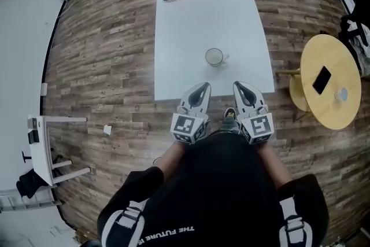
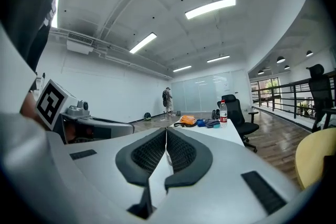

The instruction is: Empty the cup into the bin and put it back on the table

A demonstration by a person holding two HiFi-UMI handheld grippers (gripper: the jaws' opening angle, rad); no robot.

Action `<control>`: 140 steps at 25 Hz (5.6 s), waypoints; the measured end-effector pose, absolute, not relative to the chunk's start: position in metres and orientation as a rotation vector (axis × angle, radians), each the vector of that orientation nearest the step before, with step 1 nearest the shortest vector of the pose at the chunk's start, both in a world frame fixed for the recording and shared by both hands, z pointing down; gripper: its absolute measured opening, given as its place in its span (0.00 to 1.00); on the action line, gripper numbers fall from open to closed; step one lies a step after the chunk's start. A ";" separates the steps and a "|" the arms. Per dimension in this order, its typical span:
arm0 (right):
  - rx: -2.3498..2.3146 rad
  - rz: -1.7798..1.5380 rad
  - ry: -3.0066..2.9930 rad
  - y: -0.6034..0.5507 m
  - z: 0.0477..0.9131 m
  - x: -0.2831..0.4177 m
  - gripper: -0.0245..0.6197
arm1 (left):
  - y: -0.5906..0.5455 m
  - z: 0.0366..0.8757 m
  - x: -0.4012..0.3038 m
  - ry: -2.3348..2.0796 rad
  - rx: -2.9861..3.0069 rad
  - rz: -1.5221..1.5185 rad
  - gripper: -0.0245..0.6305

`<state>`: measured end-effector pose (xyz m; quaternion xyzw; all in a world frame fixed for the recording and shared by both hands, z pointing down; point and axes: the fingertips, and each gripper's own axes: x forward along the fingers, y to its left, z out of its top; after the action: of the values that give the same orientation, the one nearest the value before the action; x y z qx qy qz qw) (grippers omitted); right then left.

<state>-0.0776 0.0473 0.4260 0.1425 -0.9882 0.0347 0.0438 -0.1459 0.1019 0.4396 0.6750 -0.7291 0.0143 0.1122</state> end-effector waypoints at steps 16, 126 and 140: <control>0.413 0.116 -2.801 -0.044 0.503 -0.157 0.06 | 0.003 0.562 -0.225 -1.940 2.105 0.357 0.61; 2.083 1.362 -1.698 0.036 0.653 0.378 0.11 | 0.041 0.647 0.339 0.426 2.123 0.816 0.63; 2.033 0.260 -2.259 -0.059 0.471 0.346 0.11 | -0.046 0.489 0.312 0.059 2.942 0.352 0.63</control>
<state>0.3456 -0.0591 0.4711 0.6657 -0.7399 0.0851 0.0457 0.3123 -0.0458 0.4888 0.9888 0.0198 0.1183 0.0890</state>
